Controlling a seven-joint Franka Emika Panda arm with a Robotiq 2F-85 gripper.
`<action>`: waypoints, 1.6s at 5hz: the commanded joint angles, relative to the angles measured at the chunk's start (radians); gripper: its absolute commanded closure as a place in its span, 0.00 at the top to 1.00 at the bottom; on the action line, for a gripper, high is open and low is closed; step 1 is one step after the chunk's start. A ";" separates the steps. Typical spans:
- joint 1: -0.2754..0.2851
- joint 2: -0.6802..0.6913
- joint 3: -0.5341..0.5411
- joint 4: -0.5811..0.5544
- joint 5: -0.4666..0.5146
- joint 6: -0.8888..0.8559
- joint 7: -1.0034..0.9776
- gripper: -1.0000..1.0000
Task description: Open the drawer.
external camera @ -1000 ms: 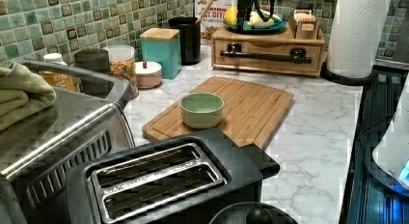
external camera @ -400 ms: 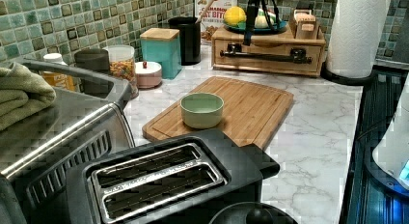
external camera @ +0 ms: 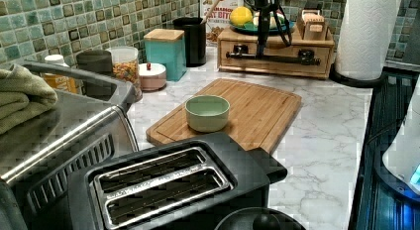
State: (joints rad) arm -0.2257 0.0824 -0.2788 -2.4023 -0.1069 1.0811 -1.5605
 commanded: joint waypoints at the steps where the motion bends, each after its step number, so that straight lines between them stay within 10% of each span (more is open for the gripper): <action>1: -0.048 0.089 -0.039 -0.004 0.011 0.128 0.031 1.00; 5: -0.059 0.131 0.043 -0.023 0.149 0.118 -0.074 1.00; 8: 0.092 -0.012 0.112 -0.158 0.096 -0.013 0.047 1.00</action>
State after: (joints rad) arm -0.2561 0.1661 -0.2520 -2.4473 -0.0131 1.1211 -1.5537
